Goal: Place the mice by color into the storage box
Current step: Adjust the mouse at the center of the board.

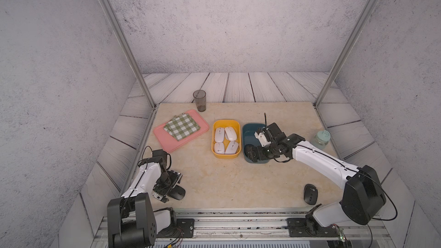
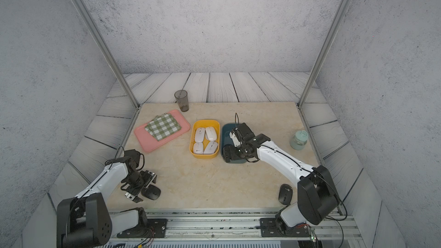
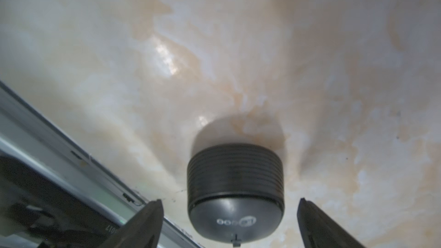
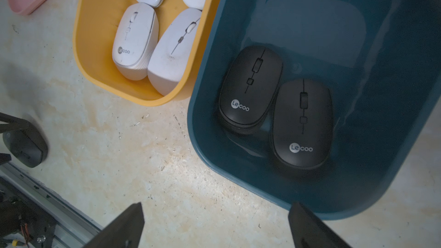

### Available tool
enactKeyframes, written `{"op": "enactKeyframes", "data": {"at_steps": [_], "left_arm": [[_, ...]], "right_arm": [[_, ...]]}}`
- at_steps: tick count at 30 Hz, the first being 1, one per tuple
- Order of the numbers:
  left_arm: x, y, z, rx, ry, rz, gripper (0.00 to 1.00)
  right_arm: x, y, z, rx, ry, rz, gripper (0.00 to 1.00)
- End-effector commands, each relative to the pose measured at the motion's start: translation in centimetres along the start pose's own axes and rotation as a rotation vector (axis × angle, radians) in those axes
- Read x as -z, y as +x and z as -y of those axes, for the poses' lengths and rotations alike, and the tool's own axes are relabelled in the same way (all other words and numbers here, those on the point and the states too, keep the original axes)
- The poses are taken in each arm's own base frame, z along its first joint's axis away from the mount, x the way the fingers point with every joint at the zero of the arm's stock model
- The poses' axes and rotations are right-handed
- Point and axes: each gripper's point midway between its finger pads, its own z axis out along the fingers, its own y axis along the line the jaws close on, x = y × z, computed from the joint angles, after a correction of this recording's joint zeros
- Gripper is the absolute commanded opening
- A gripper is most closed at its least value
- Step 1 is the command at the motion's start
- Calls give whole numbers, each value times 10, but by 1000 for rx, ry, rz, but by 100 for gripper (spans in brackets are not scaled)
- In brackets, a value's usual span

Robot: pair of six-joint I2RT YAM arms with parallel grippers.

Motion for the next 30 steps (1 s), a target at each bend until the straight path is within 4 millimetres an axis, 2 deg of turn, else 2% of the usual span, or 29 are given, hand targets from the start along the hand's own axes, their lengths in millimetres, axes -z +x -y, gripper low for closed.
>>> {"op": "enactKeyframes", "data": {"at_steps": [1,5,10,14,20,23,30], "left_arm": [[-4,-7,3,-12,1,30,87],[-8,-8,8,-28,18,29,73],[-9,-10,16,-70,51,28,61],[-13,-5,27,-114,93,-1,47],[-11,6,45,-252,108,-2,36],[-10,14,55,-338,96,2,35],[-13,41,77,-595,50,-35,30]], "right_arm": [[5,5,1,15,7,-9,99],[6,5,0,16,6,-9,99],[13,8,5,28,32,-8,99],[27,10,11,41,66,14,99],[60,9,32,6,126,74,99],[73,9,45,-49,129,89,99],[89,12,65,-158,98,119,99]]}}
